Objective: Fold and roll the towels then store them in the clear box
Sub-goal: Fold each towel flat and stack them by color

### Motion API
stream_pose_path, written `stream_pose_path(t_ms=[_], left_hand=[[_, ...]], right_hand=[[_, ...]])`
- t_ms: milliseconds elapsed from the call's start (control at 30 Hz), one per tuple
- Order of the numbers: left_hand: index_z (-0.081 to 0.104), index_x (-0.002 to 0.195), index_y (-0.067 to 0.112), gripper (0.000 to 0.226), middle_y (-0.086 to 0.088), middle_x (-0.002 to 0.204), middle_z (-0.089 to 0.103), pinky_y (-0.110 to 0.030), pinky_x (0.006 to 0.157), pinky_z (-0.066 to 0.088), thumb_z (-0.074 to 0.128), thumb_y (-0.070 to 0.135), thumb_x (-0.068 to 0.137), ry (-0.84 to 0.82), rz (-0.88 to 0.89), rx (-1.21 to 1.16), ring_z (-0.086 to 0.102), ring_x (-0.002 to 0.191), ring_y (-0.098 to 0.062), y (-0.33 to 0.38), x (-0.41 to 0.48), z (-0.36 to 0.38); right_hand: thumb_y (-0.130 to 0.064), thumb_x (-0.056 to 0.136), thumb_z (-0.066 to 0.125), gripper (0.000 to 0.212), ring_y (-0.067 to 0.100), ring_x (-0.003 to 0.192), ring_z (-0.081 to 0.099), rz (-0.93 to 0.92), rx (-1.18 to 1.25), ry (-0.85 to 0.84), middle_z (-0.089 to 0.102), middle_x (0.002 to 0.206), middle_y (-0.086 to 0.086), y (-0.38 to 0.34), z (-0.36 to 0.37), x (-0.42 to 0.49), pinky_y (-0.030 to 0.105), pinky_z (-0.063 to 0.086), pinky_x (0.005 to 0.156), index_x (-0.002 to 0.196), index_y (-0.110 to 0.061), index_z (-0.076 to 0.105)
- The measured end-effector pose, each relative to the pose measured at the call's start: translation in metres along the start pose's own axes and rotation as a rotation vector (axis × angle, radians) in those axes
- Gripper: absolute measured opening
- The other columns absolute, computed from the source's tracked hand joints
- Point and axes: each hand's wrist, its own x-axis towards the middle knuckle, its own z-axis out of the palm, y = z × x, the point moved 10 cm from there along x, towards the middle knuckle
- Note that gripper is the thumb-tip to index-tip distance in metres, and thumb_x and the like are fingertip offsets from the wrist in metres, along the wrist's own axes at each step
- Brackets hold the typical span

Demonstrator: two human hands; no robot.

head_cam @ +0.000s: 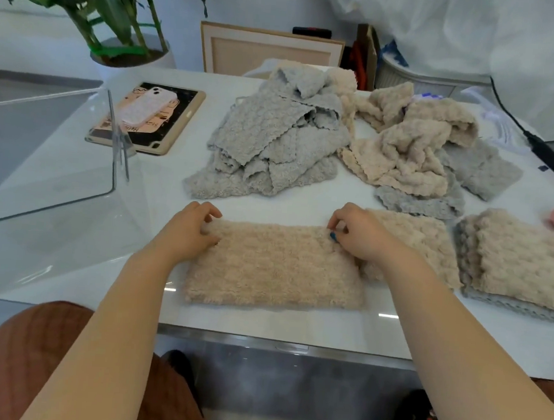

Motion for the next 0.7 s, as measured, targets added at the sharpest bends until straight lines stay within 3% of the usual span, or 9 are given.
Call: stream_pose_path(t_ms=[100,200,300,467,567,700], left_hand=[[0.052,0.106,0.025,0.029,-0.002,0.106,0.054,-0.027,0.069,0.040,0.070,0.025,0.083,-0.105,-0.030,0.003,0.053,0.087,-0.017,-0.004,0.004,0.004],[0.049,0.105,0.027,0.036,0.000,0.107,0.052,-0.029,0.073,0.044,0.074,0.027,0.080,-0.182,0.000,-0.047,0.055,0.092,-0.017,-0.001,0.004,0.009],[0.051,0.102,0.025,0.038,-0.002,0.112,0.050,-0.029,0.071,0.044,0.078,0.022,0.076,-0.181,0.044,-0.042,0.053,0.094,-0.019,0.006,0.006,0.005],[0.053,0.090,0.039,0.044,-0.003,0.115,0.040,-0.033,0.088,0.046,0.083,0.014,0.069,-0.204,0.064,-0.009,0.050,0.099,-0.021,0.006,0.010,0.001],[0.063,0.087,0.029,0.034,-0.006,0.110,0.044,-0.028,0.075,0.043,0.084,0.013,0.066,-0.190,0.030,0.076,0.052,0.088,-0.020,0.000,0.014,0.003],[0.065,0.075,0.016,0.022,-0.003,0.091,0.062,-0.024,0.062,0.040,0.085,0.015,0.066,-0.106,-0.027,0.057,0.055,0.078,-0.014,-0.003,0.018,-0.006]], right_hand=[[-0.010,0.089,0.056,0.009,0.021,0.092,0.054,0.013,-0.015,-0.063,0.047,0.100,0.000,0.007,0.003,0.000,0.028,0.042,0.074,0.092,-0.017,0.056],[-0.012,0.087,0.059,0.007,0.018,0.089,0.057,0.017,0.034,-0.116,0.055,0.091,-0.003,0.013,0.004,-0.003,0.024,0.043,0.067,0.085,-0.019,0.059],[-0.016,0.087,0.060,0.010,0.017,0.085,0.056,0.021,0.124,-0.167,0.054,0.093,-0.005,0.012,0.005,-0.006,0.024,0.046,0.066,0.096,-0.021,0.058],[-0.018,0.086,0.061,0.006,0.012,0.070,0.051,0.033,0.125,-0.220,0.052,0.081,-0.005,0.011,0.015,-0.010,0.023,0.039,0.057,0.089,-0.022,0.059],[-0.014,0.086,0.062,0.007,0.014,0.075,0.054,0.030,0.136,-0.137,0.057,0.085,-0.003,0.013,0.007,-0.010,0.021,0.039,0.057,0.086,-0.020,0.060],[-0.010,0.088,0.060,0.004,0.008,0.066,0.052,0.056,0.170,-0.075,0.060,0.084,0.000,0.017,-0.002,-0.012,0.018,0.037,0.053,0.089,-0.012,0.063]])
